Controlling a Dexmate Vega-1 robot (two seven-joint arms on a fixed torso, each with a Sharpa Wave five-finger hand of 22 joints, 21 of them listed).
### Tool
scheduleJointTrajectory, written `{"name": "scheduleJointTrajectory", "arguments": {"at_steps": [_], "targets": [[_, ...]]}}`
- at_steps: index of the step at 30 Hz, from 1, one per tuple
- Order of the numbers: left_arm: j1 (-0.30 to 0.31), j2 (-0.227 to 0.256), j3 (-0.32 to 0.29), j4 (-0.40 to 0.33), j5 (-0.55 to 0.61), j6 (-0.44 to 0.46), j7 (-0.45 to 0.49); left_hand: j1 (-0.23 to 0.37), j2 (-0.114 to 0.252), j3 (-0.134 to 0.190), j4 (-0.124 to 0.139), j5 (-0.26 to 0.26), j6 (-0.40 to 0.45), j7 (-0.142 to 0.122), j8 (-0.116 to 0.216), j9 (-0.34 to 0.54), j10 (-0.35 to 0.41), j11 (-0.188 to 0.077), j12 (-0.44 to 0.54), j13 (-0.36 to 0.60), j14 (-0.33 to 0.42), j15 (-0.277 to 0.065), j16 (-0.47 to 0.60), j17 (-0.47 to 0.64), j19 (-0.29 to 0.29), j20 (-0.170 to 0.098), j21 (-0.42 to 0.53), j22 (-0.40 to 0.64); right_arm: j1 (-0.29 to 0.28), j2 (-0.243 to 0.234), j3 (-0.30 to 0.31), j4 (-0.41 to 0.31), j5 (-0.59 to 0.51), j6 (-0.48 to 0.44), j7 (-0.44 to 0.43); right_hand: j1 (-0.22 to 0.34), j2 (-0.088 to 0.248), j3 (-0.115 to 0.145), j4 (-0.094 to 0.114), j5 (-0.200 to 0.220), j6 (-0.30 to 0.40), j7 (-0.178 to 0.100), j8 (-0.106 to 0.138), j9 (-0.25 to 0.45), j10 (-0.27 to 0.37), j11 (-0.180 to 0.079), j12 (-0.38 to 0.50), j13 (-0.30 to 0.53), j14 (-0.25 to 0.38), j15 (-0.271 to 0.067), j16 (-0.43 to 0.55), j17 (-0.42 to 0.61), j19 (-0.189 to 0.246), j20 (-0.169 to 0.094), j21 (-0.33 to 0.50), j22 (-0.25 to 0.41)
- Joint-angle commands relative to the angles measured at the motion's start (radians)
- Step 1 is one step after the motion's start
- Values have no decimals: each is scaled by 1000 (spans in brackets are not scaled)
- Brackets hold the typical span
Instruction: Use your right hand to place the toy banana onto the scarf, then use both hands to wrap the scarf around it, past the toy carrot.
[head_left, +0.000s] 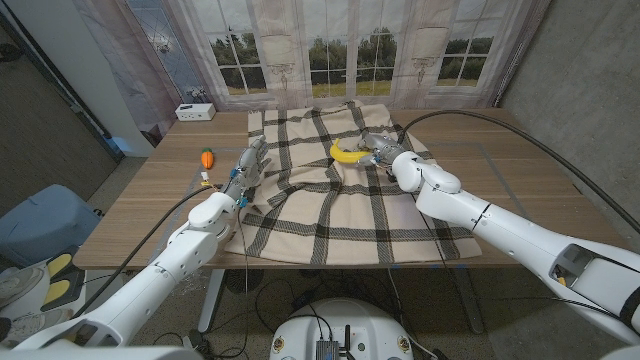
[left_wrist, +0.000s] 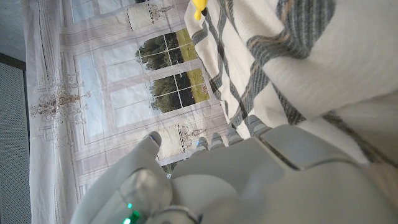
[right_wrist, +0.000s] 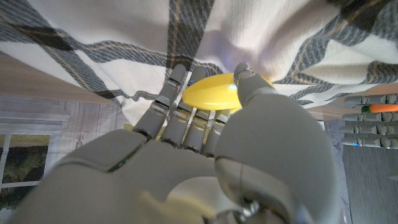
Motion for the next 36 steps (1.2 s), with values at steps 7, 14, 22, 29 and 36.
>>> {"name": "scheduleJointTrajectory", "arguments": {"at_steps": [7, 14, 22, 29, 36], "targets": [[20, 40, 13, -45, 88, 0, 54, 13, 0, 4, -18, -2, -2, -9, 0, 2, -71, 9, 7, 5, -96, 9, 4, 4, 7, 0, -2, 2, -27, -35, -18, -116, -20, -209, 55, -77, -48, -31, 1, 20, -210, 7, -5, -2, -209, 14, -138, -16, -174, -90, -105, -49, -45, 19, -9, -5], [39, 101, 23, -125, 184, 59, 129, 48, -13, 11, -54, -6, 21, -8, 10, 3, -49, -4, 13, 5, -69, 7, 9, 3, 4, 25, -11, 0, -58, -55, -8, -167, -10, -273, 28, -124, -75, -53, 2, 33, -357, 26, -4, -2, -311, 31, -205, -18, -279, -50, -146, -69, -97, 40, -34, -8], [94, 202, 22, -287, 329, 197, 257, 126, -32, 28, -134, -18, 111, -10, 36, 6, 14, -28, 31, 9, -8, 38, 17, 6, 6, 76, -22, 5, -104, -93, 9, -249, 12, -349, 0, -155, -97, -66, 3, 44, -355, 33, 18, -2, -300, 48, -210, -16, -300, -37, -144, -78, -108, 45, -44, -9], [127, 266, 15, -380, 399, 288, 290, 170, -34, 41, -174, -21, 149, 1, 41, 7, 47, -27, 38, 12, 43, 45, 26, 8, 24, 92, -19, 8, -135, -134, 11, -322, 27, -417, -14, -165, -101, -67, 2, 53, -308, 33, 34, -2, -263, 39, -197, -15, -281, -47, -134, -80, -102, 45, -45, -9], [149, 321, 14, -461, 457, 378, 300, 202, -40, 48, -203, -22, 178, 18, 46, 8, 63, -11, 41, 14, 57, 51, 23, 9, 41, 95, -16, 9, -159, -165, 13, -375, 53, -475, -34, -173, -105, -70, 3, 55, -295, 29, 37, -3, -268, 42, -201, -14, -281, -43, -133, -81, -101, 47, -46, -9]]}}
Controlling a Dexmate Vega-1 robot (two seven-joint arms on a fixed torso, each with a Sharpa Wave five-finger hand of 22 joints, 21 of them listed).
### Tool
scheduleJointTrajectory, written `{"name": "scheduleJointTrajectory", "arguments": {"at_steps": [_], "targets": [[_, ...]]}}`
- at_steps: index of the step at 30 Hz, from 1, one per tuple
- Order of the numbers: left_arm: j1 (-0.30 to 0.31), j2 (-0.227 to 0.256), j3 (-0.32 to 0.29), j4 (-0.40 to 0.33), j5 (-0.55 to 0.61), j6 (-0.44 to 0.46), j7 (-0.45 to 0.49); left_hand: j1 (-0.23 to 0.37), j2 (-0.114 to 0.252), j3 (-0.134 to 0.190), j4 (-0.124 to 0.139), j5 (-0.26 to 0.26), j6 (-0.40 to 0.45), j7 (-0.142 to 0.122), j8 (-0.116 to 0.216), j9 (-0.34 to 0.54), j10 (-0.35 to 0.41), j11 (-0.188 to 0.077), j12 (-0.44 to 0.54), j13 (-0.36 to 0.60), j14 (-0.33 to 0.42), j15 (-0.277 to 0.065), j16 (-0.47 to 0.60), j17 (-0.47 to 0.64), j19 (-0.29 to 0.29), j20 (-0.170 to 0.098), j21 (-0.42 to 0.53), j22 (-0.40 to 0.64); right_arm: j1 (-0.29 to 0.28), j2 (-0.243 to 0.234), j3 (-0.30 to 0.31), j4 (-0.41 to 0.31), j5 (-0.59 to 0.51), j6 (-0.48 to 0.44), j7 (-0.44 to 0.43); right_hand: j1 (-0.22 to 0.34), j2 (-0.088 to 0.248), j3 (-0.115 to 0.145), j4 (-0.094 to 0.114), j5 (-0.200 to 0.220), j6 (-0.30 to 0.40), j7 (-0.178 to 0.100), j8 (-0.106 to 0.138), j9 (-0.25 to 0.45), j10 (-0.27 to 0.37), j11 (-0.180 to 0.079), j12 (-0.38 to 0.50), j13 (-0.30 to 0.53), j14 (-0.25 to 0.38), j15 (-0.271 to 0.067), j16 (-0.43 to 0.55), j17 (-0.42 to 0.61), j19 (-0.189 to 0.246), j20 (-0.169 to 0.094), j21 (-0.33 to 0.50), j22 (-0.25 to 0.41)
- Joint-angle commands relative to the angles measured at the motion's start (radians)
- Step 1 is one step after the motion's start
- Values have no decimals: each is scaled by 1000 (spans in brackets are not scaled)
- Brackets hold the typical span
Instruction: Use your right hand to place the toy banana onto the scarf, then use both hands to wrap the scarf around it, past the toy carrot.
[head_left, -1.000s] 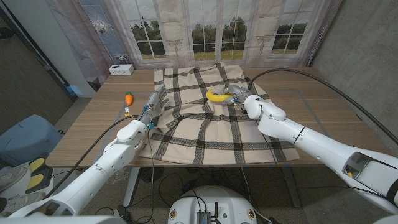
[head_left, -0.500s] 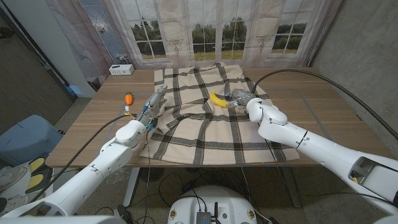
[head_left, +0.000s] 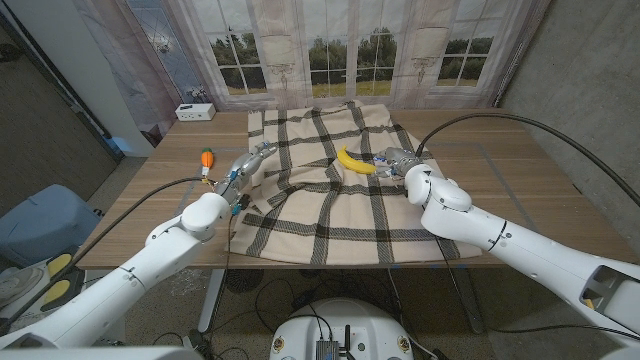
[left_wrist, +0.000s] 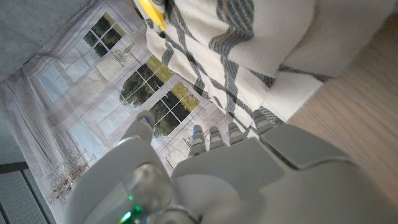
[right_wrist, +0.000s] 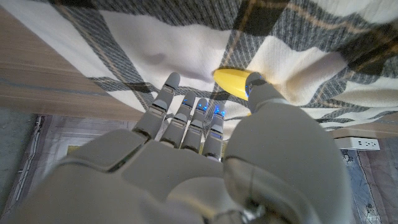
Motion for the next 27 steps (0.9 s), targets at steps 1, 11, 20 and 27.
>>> {"name": "scheduleJointTrajectory", "arguments": {"at_steps": [1, 11, 20, 27], "targets": [[48, 108, -5, -160, 129, 163, 56, 29, -5, 4, -20, -5, 23, 2, 9, 3, 9, 16, 7, 5, 9, 2, 3, 4, 12, 4, 3, 4, -52, -57, 9, -104, 39, -107, -36, -15, -1, -5, 0, 8, 14, -1, 6, 2, 2, 5, 2, 3, 9, -66, 3, 0, 5, 2, -2, 0], [93, 168, -12, -272, 194, 267, 68, 49, -15, 5, -37, -5, 36, 10, 10, 4, 12, 32, 5, 6, 8, 9, -2, 4, 17, 5, 2, 5, -101, -105, 24, -171, 89, -153, -87, -42, 2, -13, 14, 9, 23, 4, 5, 2, 8, 14, 1, 4, 8, -63, 7, 4, 6, 3, -4, 0], [126, 227, -15, -377, 260, 378, 70, 61, -21, 5, -45, -5, 52, 13, 12, 4, 14, 34, 4, 6, 6, 4, -5, 4, 21, 5, 1, 5, -165, -154, 42, -247, 114, -212, -161, -44, 5, -11, 12, 11, 30, 4, 5, 2, 11, 13, 1, 4, 8, -63, 7, 2, 7, 2, -5, 0], [96, 257, 27, -439, 326, 485, 27, 70, -25, 5, -49, -5, 61, 15, 12, 5, 17, 40, 4, 7, 3, 5, -7, 4, 26, 5, 2, 5, -221, -181, 68, -295, 152, -266, -220, -44, 5, -10, 11, 12, 33, 2, 5, 2, 13, 14, 1, 4, 6, -62, 7, 1, 7, 2, -5, 0]]}}
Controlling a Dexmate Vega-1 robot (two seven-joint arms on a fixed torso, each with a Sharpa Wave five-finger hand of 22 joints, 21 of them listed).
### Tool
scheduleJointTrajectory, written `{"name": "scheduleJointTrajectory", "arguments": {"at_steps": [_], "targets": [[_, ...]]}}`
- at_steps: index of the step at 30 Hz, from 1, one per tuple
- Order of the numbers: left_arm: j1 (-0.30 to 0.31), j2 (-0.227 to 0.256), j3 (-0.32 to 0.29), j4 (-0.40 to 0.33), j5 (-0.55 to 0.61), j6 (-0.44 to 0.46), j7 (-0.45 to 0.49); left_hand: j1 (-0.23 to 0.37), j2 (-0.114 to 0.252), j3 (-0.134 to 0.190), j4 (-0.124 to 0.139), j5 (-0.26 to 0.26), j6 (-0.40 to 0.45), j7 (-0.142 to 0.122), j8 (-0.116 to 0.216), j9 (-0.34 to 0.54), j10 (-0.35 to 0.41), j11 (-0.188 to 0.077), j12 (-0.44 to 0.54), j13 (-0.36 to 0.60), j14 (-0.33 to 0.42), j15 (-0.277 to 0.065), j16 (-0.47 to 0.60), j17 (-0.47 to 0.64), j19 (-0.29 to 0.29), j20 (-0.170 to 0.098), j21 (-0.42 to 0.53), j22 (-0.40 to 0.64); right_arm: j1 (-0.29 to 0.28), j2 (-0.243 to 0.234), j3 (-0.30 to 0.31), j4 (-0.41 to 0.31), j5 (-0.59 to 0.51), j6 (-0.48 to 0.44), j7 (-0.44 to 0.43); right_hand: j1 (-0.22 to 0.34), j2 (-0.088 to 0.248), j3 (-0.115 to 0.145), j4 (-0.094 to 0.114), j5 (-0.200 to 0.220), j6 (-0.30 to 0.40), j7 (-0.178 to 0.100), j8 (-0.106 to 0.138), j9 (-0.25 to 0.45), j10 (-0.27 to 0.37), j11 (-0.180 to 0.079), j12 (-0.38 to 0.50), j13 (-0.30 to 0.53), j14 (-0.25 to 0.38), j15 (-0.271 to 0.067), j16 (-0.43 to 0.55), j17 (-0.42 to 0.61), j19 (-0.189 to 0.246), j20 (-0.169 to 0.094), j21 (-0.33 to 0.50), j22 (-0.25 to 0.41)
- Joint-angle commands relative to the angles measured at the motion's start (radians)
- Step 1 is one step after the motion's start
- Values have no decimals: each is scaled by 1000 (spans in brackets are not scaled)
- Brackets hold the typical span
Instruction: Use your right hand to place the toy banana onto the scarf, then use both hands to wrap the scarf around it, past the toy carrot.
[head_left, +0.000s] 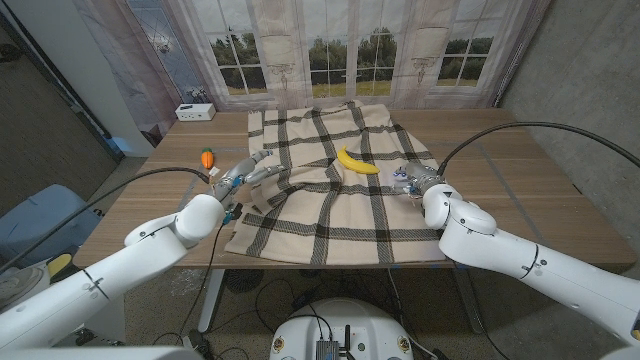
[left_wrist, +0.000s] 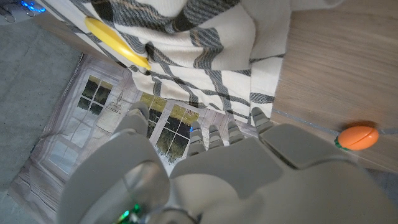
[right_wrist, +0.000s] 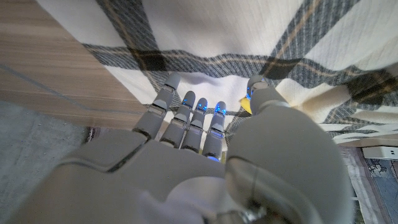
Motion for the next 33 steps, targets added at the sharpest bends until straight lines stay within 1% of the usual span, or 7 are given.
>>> {"name": "scheduleJointTrajectory", "arguments": {"at_steps": [1, 7, 20, 23, 25, 29, 33], "targets": [[-10, 66, 42, -126, 105, 172, -42, 16, -1, 0, -6, -1, 10, -1, 4, 5, -5, 10, 4, 2, -3, -1, -1, 5, 8, 2, 2, 5, -90, -55, 37, -92, 60, -95, -99, -3, 1, 2, -1, 5, 7, 0, 4, 2, 2, 3, 1, 2, 6, -60, 6, 1, 7, 2, -1, 0], [-23, 87, 60, -167, 131, 233, -75, 27, -7, -1, -11, -1, 18, -5, 4, 5, -3, 9, 3, 2, -3, -8, -2, 5, 15, 1, 2, 5, -112, -74, 48, -131, 100, -158, -135, -5, -4, 1, -4, 6, 7, 1, 3, 2, -4, 3, -3, 2, -2, -60, 3, -1, 4, 3, -4, 0], [-26, 134, 100, -266, 220, 374, -93, 59, -36, -7, -22, 4, 40, -12, 6, 5, 7, 8, 3, 2, 0, -12, -3, 4, 31, 0, 2, 3, -95, -113, 10, -198, 175, -304, -214, 3, -24, 4, -23, 14, -4, -12, -7, 2, -33, -10, -18, 3, -34, -55, -9, -9, -5, 1, -13, -1], [-31, 148, 122, -290, 258, 412, -101, 70, -49, -11, -25, 7, 42, -15, 4, 6, 8, 7, 2, 2, 1, -11, -3, 4, 36, -3, 2, 2, -116, -125, 17, -214, 175, -307, -221, 0, -34, 1, -26, 18, -11, -16, -10, 2, -46, -17, -24, 3, -50, -48, -12, -10, -13, 1, -18, -1], [-34, 150, 129, -296, 270, 424, -106, 75, -56, -13, -25, 9, 42, -13, 3, 6, 7, 9, 1, 2, 0, -9, -4, 4, 38, -2, 2, 2, -124, -128, 17, -218, 154, -307, -205, -8, -46, -5, -27, 20, -14, -18, -12, 2, -56, -20, -29, 4, -61, -44, -14, -11, -17, 1, -21, -1], [-65, 166, 183, -327, 347, 492, -142, 84, -68, -17, -26, 12, 41, -10, 1, 6, 5, 14, -1, 2, -2, -4, -5, 5, 42, -1, 1, 1, -209, -103, 71, -226, 49, -307, -147, -51, -73, -32, -12, 24, -21, -22, -14, 2, -65, -20, -33, 5, -74, -42, -9, -9, -25, 5, -27, 0], [-69, 179, 200, -351, 381, 517, -163, 94, -84, -23, -26, 17, 41, -11, 0, 6, 3, 13, -3, 2, -4, -4, -5, 5, 46, 0, 0, 0, -296, -42, 118, -211, -192, -307, 30, -69, -85, -42, -7, 29, -23, -23, -14, 2, -74, -18, -37, 5, -85, -34, -10, -9, -31, 5, -32, 0]]}}
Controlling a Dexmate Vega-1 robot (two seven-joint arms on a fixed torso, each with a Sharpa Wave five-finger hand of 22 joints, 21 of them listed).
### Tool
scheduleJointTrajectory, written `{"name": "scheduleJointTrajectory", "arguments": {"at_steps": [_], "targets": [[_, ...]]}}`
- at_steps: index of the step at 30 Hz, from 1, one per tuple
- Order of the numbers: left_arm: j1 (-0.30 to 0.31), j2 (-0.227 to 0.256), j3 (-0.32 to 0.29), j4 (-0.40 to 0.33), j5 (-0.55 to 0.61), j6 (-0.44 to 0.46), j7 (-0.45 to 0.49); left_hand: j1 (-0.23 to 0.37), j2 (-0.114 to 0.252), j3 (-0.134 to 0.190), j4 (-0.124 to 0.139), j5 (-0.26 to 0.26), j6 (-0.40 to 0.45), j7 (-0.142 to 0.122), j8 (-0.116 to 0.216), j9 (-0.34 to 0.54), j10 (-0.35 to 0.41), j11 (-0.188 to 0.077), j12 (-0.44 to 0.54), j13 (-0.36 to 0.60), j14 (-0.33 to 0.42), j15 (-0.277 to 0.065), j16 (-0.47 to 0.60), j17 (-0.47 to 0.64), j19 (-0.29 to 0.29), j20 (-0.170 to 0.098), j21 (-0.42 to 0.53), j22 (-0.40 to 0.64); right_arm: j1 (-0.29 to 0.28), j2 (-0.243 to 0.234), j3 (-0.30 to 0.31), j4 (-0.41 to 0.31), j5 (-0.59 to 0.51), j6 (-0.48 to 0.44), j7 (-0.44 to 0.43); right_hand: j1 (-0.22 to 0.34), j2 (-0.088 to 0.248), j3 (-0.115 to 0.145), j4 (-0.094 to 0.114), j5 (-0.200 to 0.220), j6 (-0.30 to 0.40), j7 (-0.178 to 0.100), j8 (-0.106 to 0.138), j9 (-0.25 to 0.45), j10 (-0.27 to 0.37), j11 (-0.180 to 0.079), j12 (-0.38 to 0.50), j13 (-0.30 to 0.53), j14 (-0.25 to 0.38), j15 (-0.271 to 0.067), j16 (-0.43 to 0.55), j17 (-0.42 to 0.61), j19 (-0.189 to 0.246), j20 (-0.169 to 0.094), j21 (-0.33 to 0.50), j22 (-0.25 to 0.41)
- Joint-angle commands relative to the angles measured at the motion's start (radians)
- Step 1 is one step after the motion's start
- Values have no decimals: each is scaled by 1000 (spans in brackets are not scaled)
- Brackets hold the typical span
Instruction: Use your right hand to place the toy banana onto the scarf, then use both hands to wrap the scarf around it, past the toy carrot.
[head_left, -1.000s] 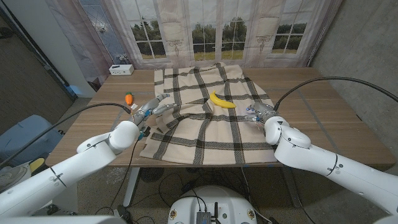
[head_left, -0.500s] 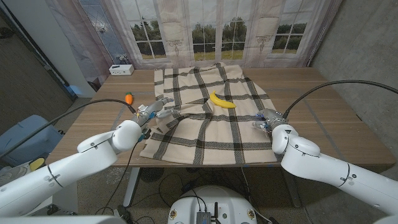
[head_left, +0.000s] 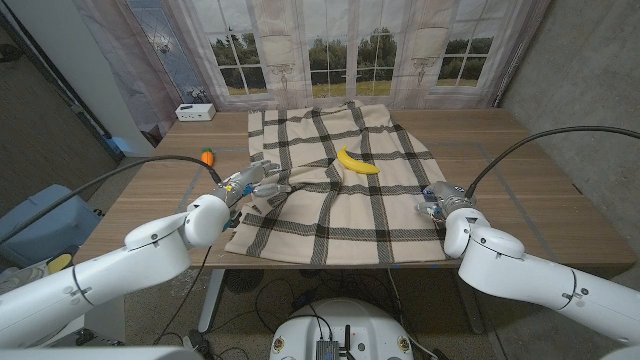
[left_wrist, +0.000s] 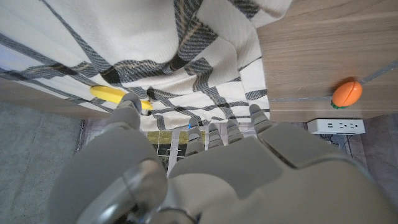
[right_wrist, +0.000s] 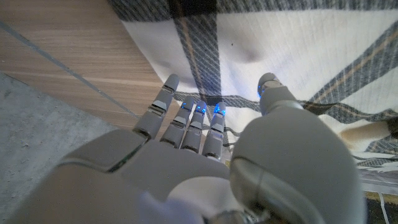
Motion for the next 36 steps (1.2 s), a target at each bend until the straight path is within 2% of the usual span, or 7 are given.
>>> {"name": "scheduleJointTrajectory", "arguments": {"at_steps": [1, 16, 20, 24, 30, 33, 36], "targets": [[-29, 38, 73, -76, 125, 120, -56, 12, -19, -8, -4, 12, 7, 3, -1, 2, -3, 5, -3, 3, -6, 6, -6, 5, 9, 5, 0, 2, -167, 87, 88, -1, -393, -32, 272, -21, -6, -11, 4, 11, -5, -5, -3, 2, -15, -1, -5, 6, -14, -35, 3, 3, -10, 4, -7, 0], [-6, 52, 85, -113, 188, 166, -72, 37, -50, -21, 0, 23, 11, 2, -5, 2, -3, 3, -6, 3, -11, 2, -7, 5, 13, 1, -5, 1, -315, 301, 171, 121, -1271, -32, 997, -55, -24, -33, 10, 62, -108, -3, -22, 4, -112, -7, -31, 9, -88, -9, 3, 3, -66, 17, -42, 2], [-1, 52, 76, -110, 182, 157, -76, 42, -56, -24, 3, 26, 8, 3, -9, 3, -3, 2, -7, 3, -16, 2, -9, 5, 12, -1, -7, 1, -331, 364, 202, 170, -1404, 18, 1085, 84, 2, 5, -48, 131, -124, -7, -1, 4, -94, -13, -9, 11, 96, -96, 88, 8, 124, -44, 26, 7], [2, 53, 70, -111, 181, 160, -81, 45, -59, -27, 6, 29, 6, 3, -12, 3, -9, 1, -9, 3, -19, -1, -10, 5, 13, -3, -8, 1, -374, 429, 247, 195, -1367, 91, 956, 270, 35, 0, -61, 137, 40, -19, 35, 3, 98, -47, 54, 16, 346, -188, 251, 96, 282, -116, 100, 13], [10, 53, 59, -115, 170, 169, -83, 47, -61, -31, 11, 31, 0, 2, -17, 3, -13, 3, -11, 3, -24, -2, -11, 5, 11, -8, -11, 1, -433, 445, 296, 208, -1151, 213, 620, 472, 55, -65, -50, 96, 377, -37, 93, 17, 393, -66, 195, 78, 552, -195, 455, 299, 302, -138, 162, 28], [8, 52, 61, -117, 173, 179, -87, 48, -62, -33, 13, 32, -2, 1, -19, 3, -16, 5, -13, 3, -27, -3, -11, 5, 9, -9, -12, 1, -449, 434, 311, 217, -1050, 273, 474, 537, 90, -100, -35, 50, 597, -10, 143, 31, 589, -56, 342, 168, 688, -191, 540, 433, 318, -157, 231, 43], [10, 50, 60, -119, 170, 185, -84, 50, -63, -35, 16, 34, -4, 0, -22, 3, -18, 4, -14, 3, -29, -5, -11, 5, 9, -11, -13, 2, -453, 419, 313, 232, -975, 322, 341, 560, 118, -111, -33, 22, 690, 13, 170, 31, 668, -45, 401, 213, 760, -190, 563, 459, 329, -164, 271, 49]]}}
